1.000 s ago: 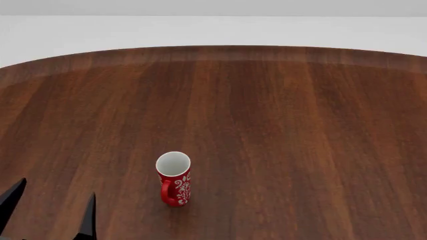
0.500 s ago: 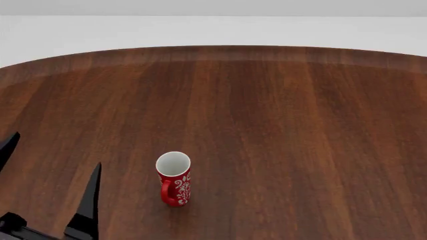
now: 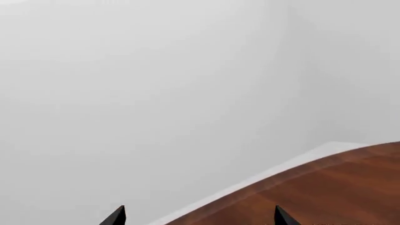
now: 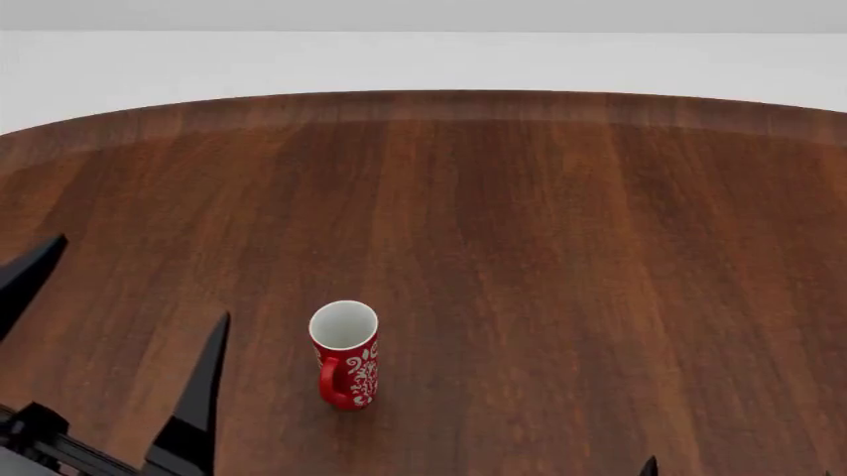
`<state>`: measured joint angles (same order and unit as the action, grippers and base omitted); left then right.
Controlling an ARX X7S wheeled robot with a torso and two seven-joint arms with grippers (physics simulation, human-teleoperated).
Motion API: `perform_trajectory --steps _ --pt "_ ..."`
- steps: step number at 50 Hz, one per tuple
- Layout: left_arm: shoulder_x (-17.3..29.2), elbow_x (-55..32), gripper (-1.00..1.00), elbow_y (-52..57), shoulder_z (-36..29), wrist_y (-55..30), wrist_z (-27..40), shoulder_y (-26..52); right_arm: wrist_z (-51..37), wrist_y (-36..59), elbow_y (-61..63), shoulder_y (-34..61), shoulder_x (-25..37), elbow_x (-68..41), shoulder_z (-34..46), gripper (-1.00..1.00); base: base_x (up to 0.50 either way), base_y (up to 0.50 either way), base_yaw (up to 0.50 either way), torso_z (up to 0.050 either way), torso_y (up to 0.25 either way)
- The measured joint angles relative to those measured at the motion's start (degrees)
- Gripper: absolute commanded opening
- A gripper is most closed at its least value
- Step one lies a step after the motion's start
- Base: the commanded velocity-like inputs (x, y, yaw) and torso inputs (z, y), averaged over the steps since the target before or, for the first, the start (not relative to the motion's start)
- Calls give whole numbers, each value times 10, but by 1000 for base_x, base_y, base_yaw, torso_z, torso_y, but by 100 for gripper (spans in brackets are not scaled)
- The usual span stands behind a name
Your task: Put the white mug on the plate.
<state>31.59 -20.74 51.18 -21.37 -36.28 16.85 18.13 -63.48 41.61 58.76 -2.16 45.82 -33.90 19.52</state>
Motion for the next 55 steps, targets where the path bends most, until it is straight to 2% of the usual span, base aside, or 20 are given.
perform_trajectory --steps 11,21,55 --pt "3 -7 100 3 -1 -5 -2 4 -19 4 -2 39 31 -33 0 100 0 0 0 0 0" --pt "2 -28 100 11 2 -37 -8 43 -46 9 5 83 60 -71 8 100 0 0 0 0 0" --pt "-5 -116 100 48 24 -150 -4 195 -167 -78 11 308 191 -203 189 100 0 0 0 0 0"
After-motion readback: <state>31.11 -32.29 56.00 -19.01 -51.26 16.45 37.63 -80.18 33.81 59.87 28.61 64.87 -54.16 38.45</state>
